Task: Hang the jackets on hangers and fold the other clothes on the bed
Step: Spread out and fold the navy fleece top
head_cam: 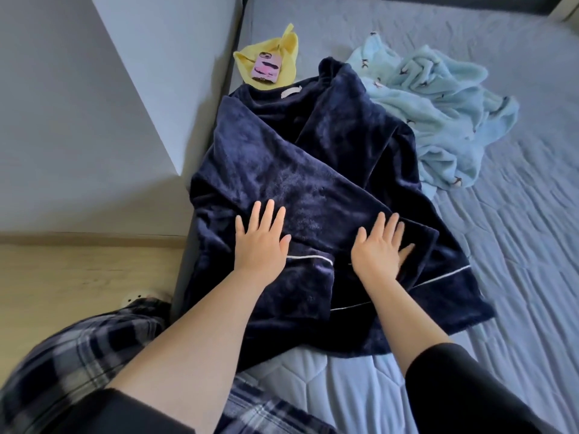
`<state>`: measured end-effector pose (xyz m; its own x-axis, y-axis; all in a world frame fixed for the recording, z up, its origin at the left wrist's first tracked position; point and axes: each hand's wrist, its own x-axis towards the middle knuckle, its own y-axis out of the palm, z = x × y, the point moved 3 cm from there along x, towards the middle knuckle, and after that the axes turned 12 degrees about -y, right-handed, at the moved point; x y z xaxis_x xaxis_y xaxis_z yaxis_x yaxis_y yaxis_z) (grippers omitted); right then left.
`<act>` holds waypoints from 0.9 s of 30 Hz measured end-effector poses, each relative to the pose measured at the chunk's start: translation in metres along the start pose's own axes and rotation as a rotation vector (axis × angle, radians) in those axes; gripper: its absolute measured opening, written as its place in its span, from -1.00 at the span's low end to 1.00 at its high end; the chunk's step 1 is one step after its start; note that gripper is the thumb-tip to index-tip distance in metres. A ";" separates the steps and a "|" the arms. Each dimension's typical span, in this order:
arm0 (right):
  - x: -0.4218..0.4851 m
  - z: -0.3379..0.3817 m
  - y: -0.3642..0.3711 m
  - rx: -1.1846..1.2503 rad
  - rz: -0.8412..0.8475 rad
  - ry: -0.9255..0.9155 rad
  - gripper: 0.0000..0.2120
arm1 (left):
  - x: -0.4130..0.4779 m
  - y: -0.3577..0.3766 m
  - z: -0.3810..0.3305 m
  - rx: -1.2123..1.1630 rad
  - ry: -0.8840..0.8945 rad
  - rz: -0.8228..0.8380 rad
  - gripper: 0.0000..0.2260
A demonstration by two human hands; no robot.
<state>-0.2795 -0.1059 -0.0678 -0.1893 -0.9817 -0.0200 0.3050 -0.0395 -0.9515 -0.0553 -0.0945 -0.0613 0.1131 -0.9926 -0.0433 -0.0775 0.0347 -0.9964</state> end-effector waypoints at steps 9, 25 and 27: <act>-0.009 -0.002 0.011 -0.127 0.107 -0.245 -0.46 | -0.033 -0.002 -0.011 0.103 0.299 0.048 -0.37; -0.031 0.062 -0.025 0.053 0.051 -0.633 -0.55 | -0.042 -0.008 0.017 -0.120 0.120 0.130 -0.43; -0.057 0.073 -0.037 0.167 -0.059 -0.904 -0.69 | -0.050 -0.010 0.020 -0.159 0.114 0.114 -0.45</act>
<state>-0.2120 -0.0621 -0.0096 0.5714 -0.7461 0.3418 0.4621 -0.0517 -0.8853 -0.0407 -0.0431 -0.0507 -0.0174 -0.9903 -0.1378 -0.2400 0.1379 -0.9609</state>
